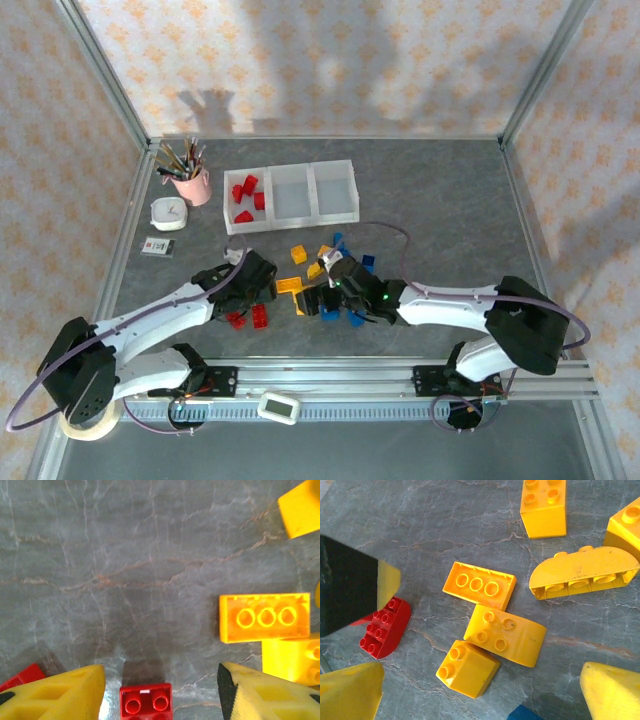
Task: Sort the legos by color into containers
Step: Pick up the lego from the middle-left of the table.
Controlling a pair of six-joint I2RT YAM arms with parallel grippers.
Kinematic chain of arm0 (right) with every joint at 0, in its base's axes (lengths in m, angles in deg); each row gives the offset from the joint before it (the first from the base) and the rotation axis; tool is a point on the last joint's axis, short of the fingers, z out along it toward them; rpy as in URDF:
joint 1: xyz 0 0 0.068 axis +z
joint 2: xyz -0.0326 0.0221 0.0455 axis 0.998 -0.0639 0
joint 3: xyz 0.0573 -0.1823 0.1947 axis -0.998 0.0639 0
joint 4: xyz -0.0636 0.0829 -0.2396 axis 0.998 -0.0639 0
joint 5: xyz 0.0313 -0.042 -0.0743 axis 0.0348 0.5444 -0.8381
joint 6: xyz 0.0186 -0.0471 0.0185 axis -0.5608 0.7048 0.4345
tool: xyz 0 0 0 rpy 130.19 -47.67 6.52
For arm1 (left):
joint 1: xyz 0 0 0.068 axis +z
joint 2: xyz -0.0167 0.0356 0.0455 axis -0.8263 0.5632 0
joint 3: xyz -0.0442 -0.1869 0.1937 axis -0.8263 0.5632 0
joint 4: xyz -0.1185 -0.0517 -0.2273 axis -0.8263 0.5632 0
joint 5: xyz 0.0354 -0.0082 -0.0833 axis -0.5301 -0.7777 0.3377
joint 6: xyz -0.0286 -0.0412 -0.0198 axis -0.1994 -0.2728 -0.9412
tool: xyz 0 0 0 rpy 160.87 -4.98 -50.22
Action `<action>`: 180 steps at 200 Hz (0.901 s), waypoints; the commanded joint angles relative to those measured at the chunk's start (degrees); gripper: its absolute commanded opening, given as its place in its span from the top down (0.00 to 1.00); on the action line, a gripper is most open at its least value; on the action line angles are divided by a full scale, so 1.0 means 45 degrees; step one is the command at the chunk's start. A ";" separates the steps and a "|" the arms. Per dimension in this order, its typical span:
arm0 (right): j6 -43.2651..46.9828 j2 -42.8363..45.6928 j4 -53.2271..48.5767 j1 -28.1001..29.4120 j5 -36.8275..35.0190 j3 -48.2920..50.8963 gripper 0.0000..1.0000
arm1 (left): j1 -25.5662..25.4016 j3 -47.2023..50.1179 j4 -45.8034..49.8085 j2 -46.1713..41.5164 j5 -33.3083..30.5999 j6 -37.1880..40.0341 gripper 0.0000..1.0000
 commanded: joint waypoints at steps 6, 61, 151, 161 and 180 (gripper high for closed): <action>-0.0299 0.0278 0.0516 0.0030 -0.0402 0.0091 0.00 | -0.0379 0.0276 0.0234 0.0341 0.0199 -0.0530 0.38; -0.0200 0.0307 0.0438 0.0020 -0.0690 0.0136 0.00 | -0.0558 0.0548 -0.0139 0.1156 0.0133 -0.0432 0.43; -0.0182 0.0273 0.0458 0.0022 -0.0809 0.0109 0.00 | -0.0684 0.0628 -0.0841 0.1724 0.0386 -0.0246 0.66; -0.0197 0.0293 0.0477 0.0024 -0.0835 0.0090 0.00 | -0.0683 0.0628 -0.0839 0.1666 0.0365 -0.0239 0.69; -0.0290 0.0346 0.0487 0.0028 -0.0869 0.0043 0.00 | -0.0684 0.0533 -0.0707 0.1502 0.0195 -0.0264 0.72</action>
